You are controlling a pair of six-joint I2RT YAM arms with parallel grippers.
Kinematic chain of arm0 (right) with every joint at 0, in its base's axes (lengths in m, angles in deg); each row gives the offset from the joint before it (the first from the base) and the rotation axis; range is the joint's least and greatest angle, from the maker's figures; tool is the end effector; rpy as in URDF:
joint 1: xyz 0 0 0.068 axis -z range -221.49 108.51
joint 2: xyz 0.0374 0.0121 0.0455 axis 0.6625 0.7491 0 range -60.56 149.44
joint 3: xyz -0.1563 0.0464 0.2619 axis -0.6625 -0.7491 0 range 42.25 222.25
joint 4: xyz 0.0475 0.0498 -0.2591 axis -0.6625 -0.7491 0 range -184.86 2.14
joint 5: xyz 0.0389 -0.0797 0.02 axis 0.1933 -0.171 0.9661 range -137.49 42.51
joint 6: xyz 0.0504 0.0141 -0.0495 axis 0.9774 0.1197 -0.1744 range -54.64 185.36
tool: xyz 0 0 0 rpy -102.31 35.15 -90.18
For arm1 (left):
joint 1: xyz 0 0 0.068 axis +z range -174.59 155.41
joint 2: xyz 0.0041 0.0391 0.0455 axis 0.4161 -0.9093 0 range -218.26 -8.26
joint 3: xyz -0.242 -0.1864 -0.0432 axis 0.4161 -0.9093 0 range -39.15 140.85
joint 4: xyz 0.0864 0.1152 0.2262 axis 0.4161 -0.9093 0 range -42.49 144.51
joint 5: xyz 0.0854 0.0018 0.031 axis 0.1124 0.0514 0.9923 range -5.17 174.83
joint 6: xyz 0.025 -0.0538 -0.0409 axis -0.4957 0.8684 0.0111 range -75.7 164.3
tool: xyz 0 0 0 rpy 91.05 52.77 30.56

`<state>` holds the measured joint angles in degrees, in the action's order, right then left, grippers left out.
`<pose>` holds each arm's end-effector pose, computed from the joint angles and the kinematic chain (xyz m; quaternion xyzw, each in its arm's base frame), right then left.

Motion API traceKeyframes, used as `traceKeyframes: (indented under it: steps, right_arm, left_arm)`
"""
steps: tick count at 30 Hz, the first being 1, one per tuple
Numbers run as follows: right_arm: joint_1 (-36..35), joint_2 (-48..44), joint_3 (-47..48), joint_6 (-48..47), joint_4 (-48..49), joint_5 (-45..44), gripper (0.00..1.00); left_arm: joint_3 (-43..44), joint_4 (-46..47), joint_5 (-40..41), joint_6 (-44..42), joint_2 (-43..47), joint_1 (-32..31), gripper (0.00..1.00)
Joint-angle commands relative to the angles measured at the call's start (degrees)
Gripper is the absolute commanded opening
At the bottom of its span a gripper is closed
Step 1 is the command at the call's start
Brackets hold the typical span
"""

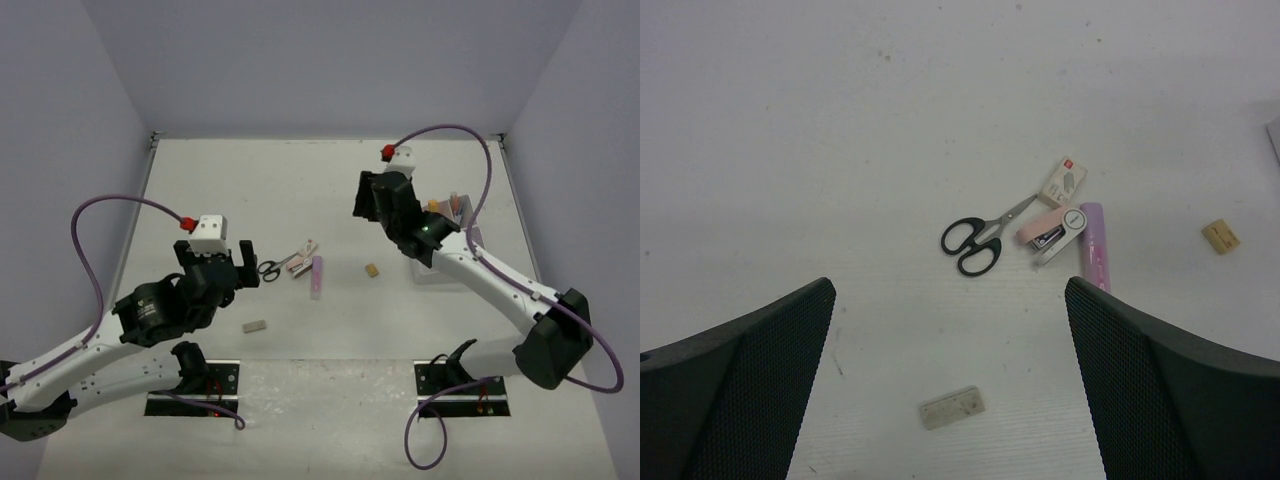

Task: Sort the stationery into containers
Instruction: Pick up the pen from the center of the board.

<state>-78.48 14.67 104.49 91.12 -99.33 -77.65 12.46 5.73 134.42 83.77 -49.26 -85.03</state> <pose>0.2710 0.1666 0.3541 0.0607 0.8218 0.0853 0.5601 0.0978 -0.0805 0.3465 -0.0316 0.8362 -0.0611 0.5440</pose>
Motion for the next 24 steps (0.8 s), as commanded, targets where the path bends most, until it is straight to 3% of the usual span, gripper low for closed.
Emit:
traceKeyframes:
  steps: [1, 3, 7, 24]
  right_arm:
    - [-4.8, 11.9, 8.6, 9.9, -20.9, 12.9, 0.61]
    - [-7.3, 18.2, 15.1, 10.4, -25.3, 13.5, 0.61]
    - [-10.0, 27.0, 19.4, 12.3, -28.4, 15.4, 0.58]
    - [-13.8, 37.7, 21.9, 16.3, -24.7, 18.2, 0.52]
  left_arm:
    - [0.2, -0.4, 2.9, 1.6, 1.1, 0.0, 1.00]
    - [0.2, -0.5, 2.9, 1.7, 0.5, 0.0, 1.00]
    - [0.5, -0.9, 3.1, 2.0, -0.3, 0.0, 1.00]
    - [0.2, -0.2, 2.1, 1.0, -0.5, 0.0, 1.00]
